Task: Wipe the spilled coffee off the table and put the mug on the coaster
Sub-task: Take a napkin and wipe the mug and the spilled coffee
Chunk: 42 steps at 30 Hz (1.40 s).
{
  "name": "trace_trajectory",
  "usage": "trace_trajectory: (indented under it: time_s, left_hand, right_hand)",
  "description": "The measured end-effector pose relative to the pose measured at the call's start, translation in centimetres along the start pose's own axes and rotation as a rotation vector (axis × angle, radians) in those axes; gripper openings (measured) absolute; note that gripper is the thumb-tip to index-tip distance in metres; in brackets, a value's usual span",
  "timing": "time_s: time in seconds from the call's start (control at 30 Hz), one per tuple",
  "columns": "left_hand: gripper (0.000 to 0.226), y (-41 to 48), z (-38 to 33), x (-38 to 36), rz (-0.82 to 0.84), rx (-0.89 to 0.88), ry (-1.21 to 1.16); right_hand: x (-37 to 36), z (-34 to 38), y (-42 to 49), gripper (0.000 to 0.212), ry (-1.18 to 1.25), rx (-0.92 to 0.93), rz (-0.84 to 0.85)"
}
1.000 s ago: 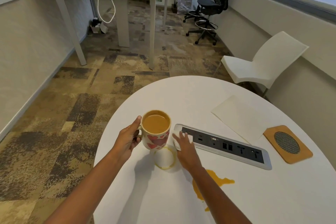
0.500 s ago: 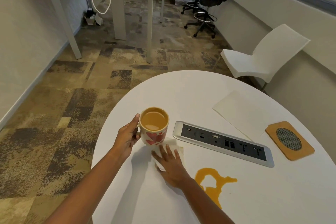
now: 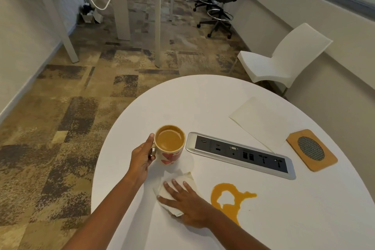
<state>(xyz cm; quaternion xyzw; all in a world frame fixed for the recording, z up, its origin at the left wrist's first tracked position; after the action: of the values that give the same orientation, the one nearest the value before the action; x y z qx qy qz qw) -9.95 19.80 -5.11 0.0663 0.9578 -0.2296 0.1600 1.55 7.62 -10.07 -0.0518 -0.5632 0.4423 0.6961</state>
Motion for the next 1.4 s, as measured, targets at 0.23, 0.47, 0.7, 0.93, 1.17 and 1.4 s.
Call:
trace_trajectory:
  time_s: [0.23,0.47,0.7,0.93,1.17,1.4]
  left_hand:
    - [0.036,0.0,1.0,-0.2,-0.001,0.003,0.038]
    - [0.037,-0.1,2.0,-0.2,0.017,0.013,0.035]
    - [0.037,-0.6,2.5,-0.1,0.025,0.019,0.045]
    - [0.035,-0.7,2.6,0.1,0.030,0.025,0.079]
    - [0.036,-0.9,2.1,0.4,0.017,-0.016,0.215]
    - [0.036,-2.4,1.7,2.1,-0.159,-0.105,0.407]
  right_hand:
    - [0.8,0.9,-3.4,0.051,0.090,0.084,0.184]
    - [2.5,-1.0,-7.0,0.043,0.698,-0.021,-0.040]
    - [7.2,-5.0,-10.6,0.047,0.669,-0.139,-0.447]
    - [8.7,-6.7,-9.8,0.048,0.788,-0.208,-0.485]
    - [8.0,-7.0,-5.1,0.057,0.421,-0.422,-0.278]
    - [3.6,-5.3,-1.9,0.059,0.477,-0.493,-0.123]
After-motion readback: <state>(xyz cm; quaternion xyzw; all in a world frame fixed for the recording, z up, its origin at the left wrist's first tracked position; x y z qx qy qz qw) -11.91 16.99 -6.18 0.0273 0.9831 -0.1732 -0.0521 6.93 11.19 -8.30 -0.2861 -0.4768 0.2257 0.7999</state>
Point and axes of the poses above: each hand's wrist, its own y-axis towards the middle knuckle, its own x-axis out of the back of the hand, z = x × y, the point moved 6 cm from there along y, towards the middle knuckle, and after that the axes turned 11 degrees about z, right-handed, at the moved point
